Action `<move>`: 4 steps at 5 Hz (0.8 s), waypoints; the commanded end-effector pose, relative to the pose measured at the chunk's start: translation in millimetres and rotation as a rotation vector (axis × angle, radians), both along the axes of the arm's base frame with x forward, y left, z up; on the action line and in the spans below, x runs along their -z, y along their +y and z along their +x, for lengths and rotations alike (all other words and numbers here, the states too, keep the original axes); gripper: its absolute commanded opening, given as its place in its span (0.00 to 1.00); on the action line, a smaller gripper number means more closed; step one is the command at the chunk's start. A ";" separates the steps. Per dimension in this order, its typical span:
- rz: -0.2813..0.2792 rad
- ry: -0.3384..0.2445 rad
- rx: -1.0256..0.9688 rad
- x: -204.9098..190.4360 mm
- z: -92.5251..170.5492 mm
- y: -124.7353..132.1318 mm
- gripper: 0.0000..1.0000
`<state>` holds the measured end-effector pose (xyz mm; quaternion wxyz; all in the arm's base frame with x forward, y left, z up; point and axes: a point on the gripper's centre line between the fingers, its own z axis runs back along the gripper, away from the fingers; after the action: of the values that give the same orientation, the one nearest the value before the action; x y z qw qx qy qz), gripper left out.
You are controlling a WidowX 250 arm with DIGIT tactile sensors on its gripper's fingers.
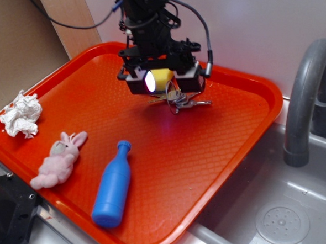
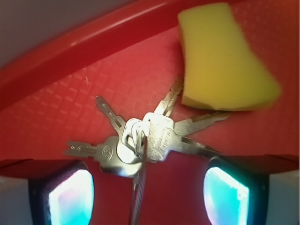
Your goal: Grab the silver keys.
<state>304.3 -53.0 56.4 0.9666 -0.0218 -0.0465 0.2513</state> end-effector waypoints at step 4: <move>0.083 -0.092 0.239 -69.8 -2.2 38.9 0.00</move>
<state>298.0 -26.9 105.6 0.9914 0.0085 -0.0605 0.1157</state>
